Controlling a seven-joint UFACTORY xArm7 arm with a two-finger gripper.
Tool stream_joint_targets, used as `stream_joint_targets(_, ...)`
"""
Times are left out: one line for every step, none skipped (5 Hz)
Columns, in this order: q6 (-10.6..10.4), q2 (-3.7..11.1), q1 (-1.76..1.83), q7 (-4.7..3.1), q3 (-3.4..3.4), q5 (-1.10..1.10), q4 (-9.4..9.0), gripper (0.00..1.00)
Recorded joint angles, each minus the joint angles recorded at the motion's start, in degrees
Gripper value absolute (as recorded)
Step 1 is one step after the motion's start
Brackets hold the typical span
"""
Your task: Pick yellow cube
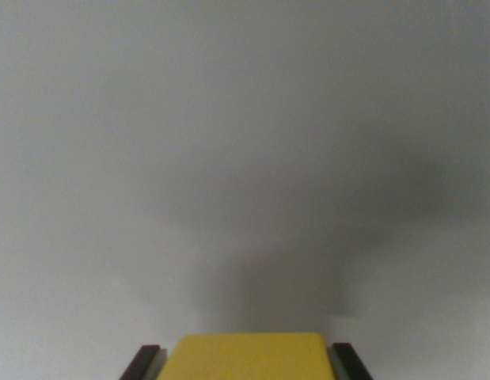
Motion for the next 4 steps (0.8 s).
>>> stream_joint_targets(0.0,0.0,0.0,0.0,0.0,0.0,0.0,1.0)
stream_joint_targets(1.8,-0.72,0.04,0.24,-0.09,-0.24,1.1,1.0)
stream_joint_targets(1.8,-0.72,0.04,0.24,-0.09,-0.24,1.1,1.0)
stream_joint_targets(3.88,-1.55,0.09,0.53,-0.19,-0.51,2.37,1.0)
